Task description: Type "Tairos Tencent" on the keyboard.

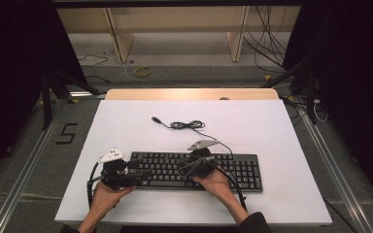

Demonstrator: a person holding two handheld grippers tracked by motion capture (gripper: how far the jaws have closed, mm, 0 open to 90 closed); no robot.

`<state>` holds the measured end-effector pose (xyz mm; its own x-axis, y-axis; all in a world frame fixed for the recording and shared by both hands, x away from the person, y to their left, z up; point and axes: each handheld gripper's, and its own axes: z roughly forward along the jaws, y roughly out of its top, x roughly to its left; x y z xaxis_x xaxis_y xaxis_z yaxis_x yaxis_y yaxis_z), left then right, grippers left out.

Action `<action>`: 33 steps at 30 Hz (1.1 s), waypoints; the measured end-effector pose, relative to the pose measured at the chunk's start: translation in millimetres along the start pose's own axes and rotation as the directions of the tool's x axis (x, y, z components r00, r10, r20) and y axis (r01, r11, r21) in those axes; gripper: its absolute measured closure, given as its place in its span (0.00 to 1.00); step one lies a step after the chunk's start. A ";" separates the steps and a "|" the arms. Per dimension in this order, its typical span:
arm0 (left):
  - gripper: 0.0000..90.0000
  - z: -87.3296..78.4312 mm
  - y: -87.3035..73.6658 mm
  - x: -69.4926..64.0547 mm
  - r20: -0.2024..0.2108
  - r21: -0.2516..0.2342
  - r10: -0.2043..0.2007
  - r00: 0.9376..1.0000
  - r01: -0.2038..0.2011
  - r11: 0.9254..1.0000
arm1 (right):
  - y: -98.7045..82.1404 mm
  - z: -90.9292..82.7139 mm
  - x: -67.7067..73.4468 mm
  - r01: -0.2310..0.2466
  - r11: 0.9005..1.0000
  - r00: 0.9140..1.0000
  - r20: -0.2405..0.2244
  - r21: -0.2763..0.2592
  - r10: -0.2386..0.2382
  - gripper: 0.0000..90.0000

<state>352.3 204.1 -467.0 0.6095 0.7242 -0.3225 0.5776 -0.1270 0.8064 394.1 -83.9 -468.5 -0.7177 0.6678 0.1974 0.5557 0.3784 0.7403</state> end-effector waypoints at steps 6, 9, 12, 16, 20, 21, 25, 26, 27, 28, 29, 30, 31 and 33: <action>0.33 0.0 0.8 1.9 0.006 0.004 -0.002 1.000 0.002 1.000 | 0.7 -6.3 1.0 0.004 1.000 1.000 -0.018 -0.021 -0.005 0.79; 0.35 0.4 1.5 2.2 0.000 0.005 0.001 1.000 -0.001 1.000 | 0.2 -8.1 3.1 0.017 1.000 0.999 -0.037 -0.021 -0.017 0.71; 0.38 1.9 2.6 3.0 -0.010 0.016 -0.004 1.000 0.004 1.000 | -0.1 -10.1 5.8 0.024 0.999 0.998 -0.049 -0.024 -0.025 0.64; 0.44 4.5 5.1 3.7 -0.038 0.033 -0.005 0.999 0.006 0.999 | -1.2 -15.6 8.2 0.042 0.998 0.998 -0.053 -0.047 -0.045 0.57; 0.52 7.2 5.4 4.5 -0.040 0.054 -0.003 0.999 0.006 0.998 | -3.2 -20.6 7.4 0.036 0.997 0.998 -0.053 -0.065 -0.039 0.51; 0.55 7.6 5.6 4.8 -0.039 0.062 0.001 0.999 0.002 0.998 | -3.8 -22.1 7.0 0.033 0.997 0.998 -0.052 -0.068 -0.036 0.50; 0.66 10.6 7.4 5.3 -0.026 0.073 -0.003 1.000 0.005 0.997 | -6.1 -26.7 4.4 0.027 0.997 0.998 -0.045 -0.078 -0.031 0.48; 0.68 12.1 8.1 4.9 -0.023 0.077 -0.006 1.000 0.008 0.997 | -6.6 -27.5 3.7 0.027 0.996 0.999 -0.042 -0.080 -0.030 0.47; 0.70 14.4 9.1 4.7 -0.023 0.083 -0.002 1.000 0.004 0.997 | -7.0 -28.3 3.4 0.022 0.997 0.999 -0.043 -0.080 -0.026 0.47; 0.73 15.7 9.8 4.4 -0.021 0.091 0.003 1.000 -0.001 0.996 | -7.6 -29.3 2.9 0.023 0.997 0.999 -0.042 -0.080 -0.027 0.47; 0.75 17.9 10.4 3.6 -0.018 0.092 0.001 1.000 0.001 0.996 | -7.9 -29.8 2.8 0.022 0.996 0.999 -0.041 -0.082 -0.025 0.46; 0.77 20.0 11.1 3.1 -0.014 0.097 0.005 1.000 -0.004 0.995 | -8.3 -30.5 2.9 0.022 0.996 0.999 -0.040 -0.084 -0.026 0.46; 0.80 22.0 11.8 2.5 -0.013 0.102 0.010 1.000 -0.009 0.995 | -8.5 -30.9 2.9 0.023 0.996 0.999 -0.038 -0.085 -0.026 0.45; 0.84 25.9 13.2 1.8 -0.016 0.109 0.023 1.000 -0.021 0.994 | -8.9 -31.6 3.1 0.025 0.996 0.999 -0.039 -0.085 -0.028 0.44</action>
<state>375.1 186.2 -469.8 0.6138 0.7321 -0.2955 0.6202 -0.2155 0.7543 373.7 -105.4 -454.2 -0.7488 0.6314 0.2016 0.5002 0.3388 0.7969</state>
